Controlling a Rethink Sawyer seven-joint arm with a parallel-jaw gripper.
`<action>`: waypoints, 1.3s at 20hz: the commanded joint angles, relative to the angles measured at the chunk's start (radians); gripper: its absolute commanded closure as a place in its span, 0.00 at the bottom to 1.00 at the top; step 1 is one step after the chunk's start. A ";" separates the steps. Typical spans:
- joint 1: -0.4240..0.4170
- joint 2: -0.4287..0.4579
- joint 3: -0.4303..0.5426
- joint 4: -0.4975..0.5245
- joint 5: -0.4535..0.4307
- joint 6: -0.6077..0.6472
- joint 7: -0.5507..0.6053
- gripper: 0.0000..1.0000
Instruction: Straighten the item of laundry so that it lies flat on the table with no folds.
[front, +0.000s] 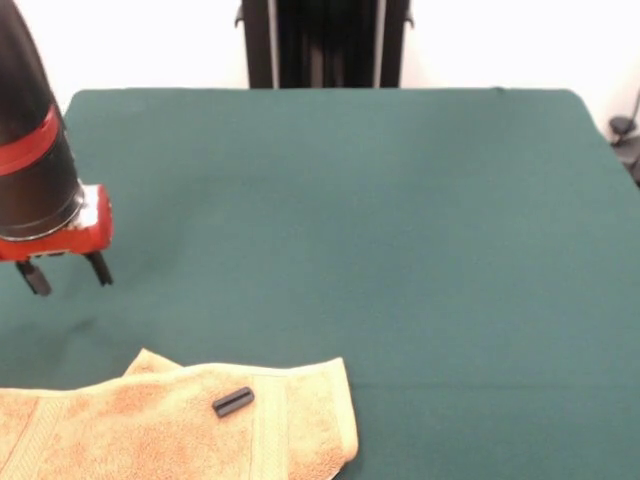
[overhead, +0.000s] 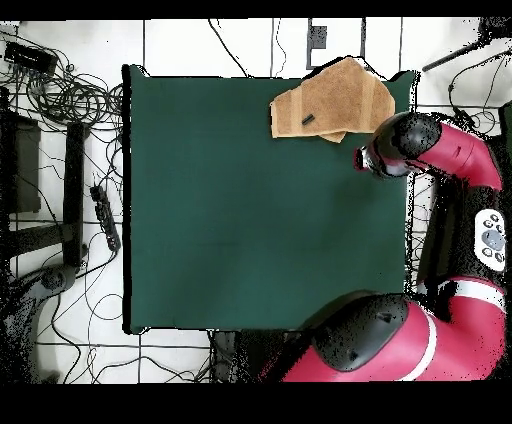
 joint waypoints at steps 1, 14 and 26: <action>0.041 0.153 0.045 -0.056 -0.031 -0.079 0.073 0.00; 0.094 0.309 0.068 -0.303 -0.015 -0.165 0.178 0.00; 0.097 0.266 0.065 -0.278 0.070 0.028 0.291 0.00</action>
